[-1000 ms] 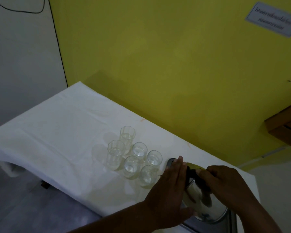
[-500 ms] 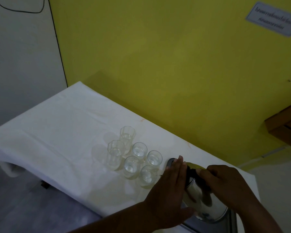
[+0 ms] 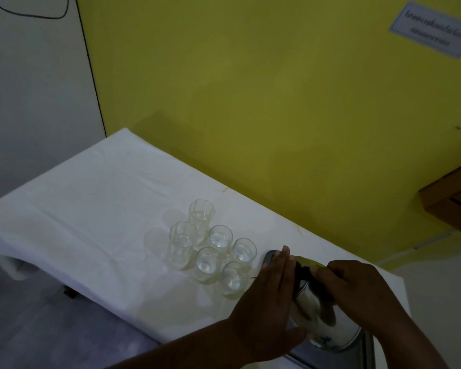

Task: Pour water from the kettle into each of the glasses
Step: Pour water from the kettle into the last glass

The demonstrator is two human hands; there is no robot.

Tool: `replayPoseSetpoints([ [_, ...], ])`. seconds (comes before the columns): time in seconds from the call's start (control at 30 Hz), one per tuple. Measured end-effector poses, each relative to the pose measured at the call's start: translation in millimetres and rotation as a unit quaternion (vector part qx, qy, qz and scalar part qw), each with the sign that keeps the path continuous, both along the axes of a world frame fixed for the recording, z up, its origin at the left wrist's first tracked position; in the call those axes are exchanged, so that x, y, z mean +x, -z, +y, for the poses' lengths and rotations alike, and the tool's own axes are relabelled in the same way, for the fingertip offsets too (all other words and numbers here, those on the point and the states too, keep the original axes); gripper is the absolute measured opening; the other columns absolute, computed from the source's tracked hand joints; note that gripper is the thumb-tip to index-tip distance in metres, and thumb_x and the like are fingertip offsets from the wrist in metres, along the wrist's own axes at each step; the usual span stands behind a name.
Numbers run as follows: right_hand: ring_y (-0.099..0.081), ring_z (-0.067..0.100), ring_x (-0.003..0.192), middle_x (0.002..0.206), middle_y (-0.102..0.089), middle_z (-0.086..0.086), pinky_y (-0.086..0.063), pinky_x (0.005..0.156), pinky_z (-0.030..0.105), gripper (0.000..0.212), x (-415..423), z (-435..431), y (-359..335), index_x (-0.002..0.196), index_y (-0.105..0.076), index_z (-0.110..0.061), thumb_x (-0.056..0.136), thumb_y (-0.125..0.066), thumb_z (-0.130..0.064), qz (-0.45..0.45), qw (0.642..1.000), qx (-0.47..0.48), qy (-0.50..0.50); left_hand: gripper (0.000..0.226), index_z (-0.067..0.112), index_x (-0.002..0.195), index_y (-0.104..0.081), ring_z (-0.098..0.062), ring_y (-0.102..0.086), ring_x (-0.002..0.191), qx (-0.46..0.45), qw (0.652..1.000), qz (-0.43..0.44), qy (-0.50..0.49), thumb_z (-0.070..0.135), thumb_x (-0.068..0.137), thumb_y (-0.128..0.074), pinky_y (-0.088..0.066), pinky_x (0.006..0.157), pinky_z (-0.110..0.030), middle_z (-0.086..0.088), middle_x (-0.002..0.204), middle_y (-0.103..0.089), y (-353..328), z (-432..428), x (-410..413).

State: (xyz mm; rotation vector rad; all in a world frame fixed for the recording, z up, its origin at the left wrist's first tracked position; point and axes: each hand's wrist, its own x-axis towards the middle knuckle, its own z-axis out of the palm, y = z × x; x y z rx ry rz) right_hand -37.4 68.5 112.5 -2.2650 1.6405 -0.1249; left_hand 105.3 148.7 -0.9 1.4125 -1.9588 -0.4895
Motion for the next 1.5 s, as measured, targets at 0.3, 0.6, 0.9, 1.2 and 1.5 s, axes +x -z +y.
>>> replayPoseSetpoints([
  [0.3, -0.058, 0.03, 0.059, 0.061, -0.059, 0.02, -0.035, 0.053, 0.035, 0.064, -3.3, -2.7, 2.8, 0.062, -0.054, 0.001, 0.081, -0.047, -0.06, 0.006, 1.0, 0.004, 0.001, 0.107, 0.007, 0.152, 0.012, -0.022, 0.019, 0.146, 0.006, 1.0, 0.009, 0.004, 0.05, 0.084, -0.058, -0.003, 0.119, -0.039, -0.011, 0.16, 0.019, 0.8, -0.8, -0.5],
  [0.6, -0.059, 0.028, 0.058, 0.06, -0.06, 0.019, -0.044, 0.058, 0.045, 0.069, 2.4, -3.0, -2.1, 0.06, -0.055, 0.0, 0.074, -0.042, -0.066, 0.008, 1.0, 0.003, 0.003, 0.103, 0.01, 0.152, 0.011, -0.024, 0.018, 0.147, -0.004, 1.0, 0.005, 0.002, 0.053, 0.084, -0.054, -0.006, 0.119, -0.042, -0.015, 0.16, 0.016, 1.7, -3.0, -0.1],
  [0.9, -0.06, 0.028, 0.058, 0.06, -0.061, 0.017, -0.044, 0.056, 0.045, 0.068, 2.5, -4.5, -1.4, 0.059, -0.056, -0.001, 0.075, -0.043, -0.066, 0.006, 1.0, 0.0, -0.002, 0.107, 0.003, 0.152, 0.01, -0.022, 0.019, 0.147, 0.003, 1.0, 0.002, -0.005, 0.053, 0.084, -0.055, -0.004, 0.119, -0.041, -0.012, 0.16, 0.018, 1.8, -3.8, 0.6],
  [1.2, -0.06, 0.028, 0.057, 0.059, -0.061, 0.018, -0.047, 0.059, 0.047, 0.069, 5.4, -5.1, -4.2, 0.06, -0.057, -0.002, 0.073, -0.04, -0.067, 0.013, 1.0, 0.003, -0.008, 0.107, 0.006, 0.152, 0.011, -0.022, 0.018, 0.147, 0.005, 1.0, 0.008, -0.005, 0.055, 0.083, -0.054, -0.002, 0.118, -0.039, -0.011, 0.16, 0.018, 1.5, -3.1, 0.6],
  [1.5, -0.059, 0.032, 0.059, 0.06, -0.058, 0.021, -0.04, 0.054, 0.041, 0.069, 6.3, -6.0, -4.0, 0.06, -0.053, 0.001, 0.073, -0.041, -0.066, 0.017, 1.0, -0.004, -0.015, 0.107, 0.007, 0.152, 0.012, -0.022, 0.017, 0.147, -0.01, 1.0, 0.004, -0.013, 0.053, 0.083, -0.056, 0.002, 0.117, -0.036, -0.014, 0.16, 0.016, 1.8, -3.2, -0.5],
])
